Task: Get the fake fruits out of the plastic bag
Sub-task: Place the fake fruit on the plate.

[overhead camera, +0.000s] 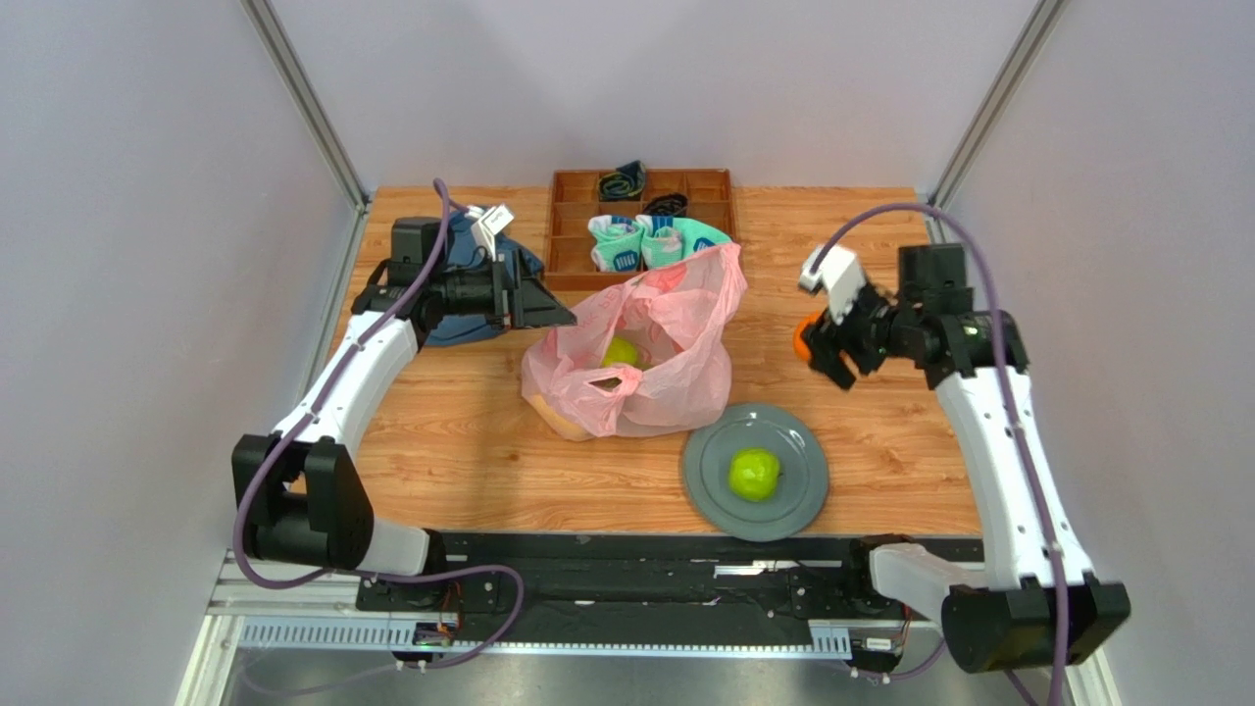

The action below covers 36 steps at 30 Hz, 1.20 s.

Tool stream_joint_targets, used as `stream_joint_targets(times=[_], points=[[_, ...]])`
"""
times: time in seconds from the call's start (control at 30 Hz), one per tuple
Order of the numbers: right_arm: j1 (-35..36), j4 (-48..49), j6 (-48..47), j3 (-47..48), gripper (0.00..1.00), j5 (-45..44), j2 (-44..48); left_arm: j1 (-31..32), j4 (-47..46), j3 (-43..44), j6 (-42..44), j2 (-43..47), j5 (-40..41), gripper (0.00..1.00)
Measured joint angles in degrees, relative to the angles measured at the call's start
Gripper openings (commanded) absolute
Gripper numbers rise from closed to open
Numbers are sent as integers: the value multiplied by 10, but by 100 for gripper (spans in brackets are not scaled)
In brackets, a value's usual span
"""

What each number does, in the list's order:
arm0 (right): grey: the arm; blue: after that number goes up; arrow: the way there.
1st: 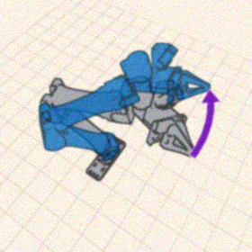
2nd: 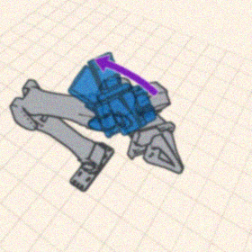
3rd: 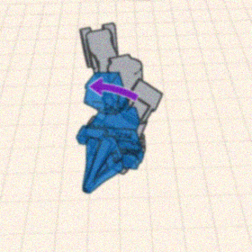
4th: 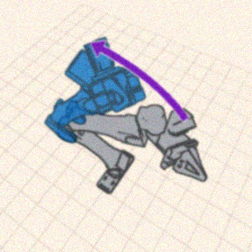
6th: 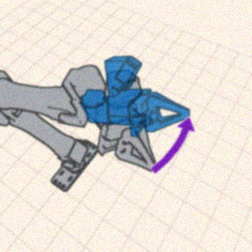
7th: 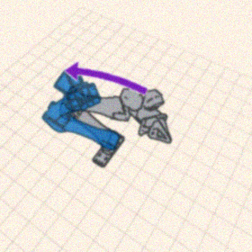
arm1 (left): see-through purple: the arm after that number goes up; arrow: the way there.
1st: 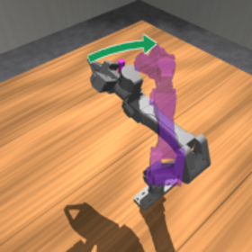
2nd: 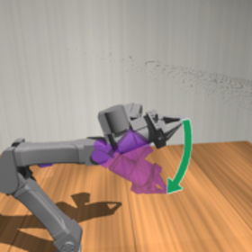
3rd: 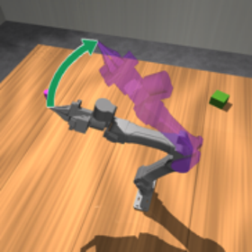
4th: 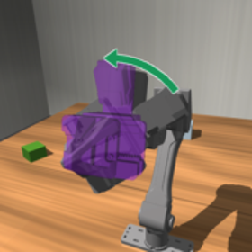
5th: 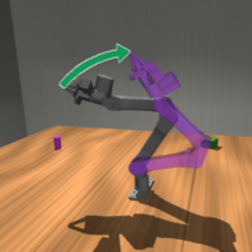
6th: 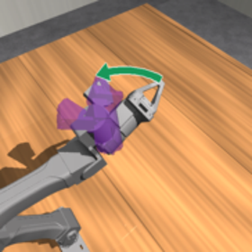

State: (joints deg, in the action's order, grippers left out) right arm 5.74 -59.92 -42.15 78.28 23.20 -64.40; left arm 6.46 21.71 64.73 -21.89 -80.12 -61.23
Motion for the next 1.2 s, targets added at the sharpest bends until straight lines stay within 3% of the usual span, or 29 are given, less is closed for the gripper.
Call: stream_joint_targets(times=[0.17,0.33,0.43,0.5,0.53,0.63,0.8,0.97,1.1,1.2], points=[[-9,-63,-114,-176,48,-13,-47,0,5,-2,2,-4,1,98],[16,-69,-193,-240,52,-30,-58,0,26,-18,14,7,3,98],[35,-51,-224,-254,64,-35,-69,1,36,-45,16,28,4,98],[47,-38,-240,-268,79,-39,-80,7,49,-64,25,43,13,99],[52,-33,-245,-275,98,-41,-86,13,57,-68,32,48,19,99],[62,-19,-253,-289,100,-46,-97,45,85,-70,61,61,49,99],[64,-23,-245,-263,100,-48,-99,90,110,-69,88,67,92,99],[64,-52,-221,-140,100,-49,-86,97,143,-24,110,42,142,99],[64,-53,-189,-49,100,-44,-46,114,172,36,187,41,174,99],[64,-46,-150,-11,100,-40,-21,167,178,51,263,64,191,86]])
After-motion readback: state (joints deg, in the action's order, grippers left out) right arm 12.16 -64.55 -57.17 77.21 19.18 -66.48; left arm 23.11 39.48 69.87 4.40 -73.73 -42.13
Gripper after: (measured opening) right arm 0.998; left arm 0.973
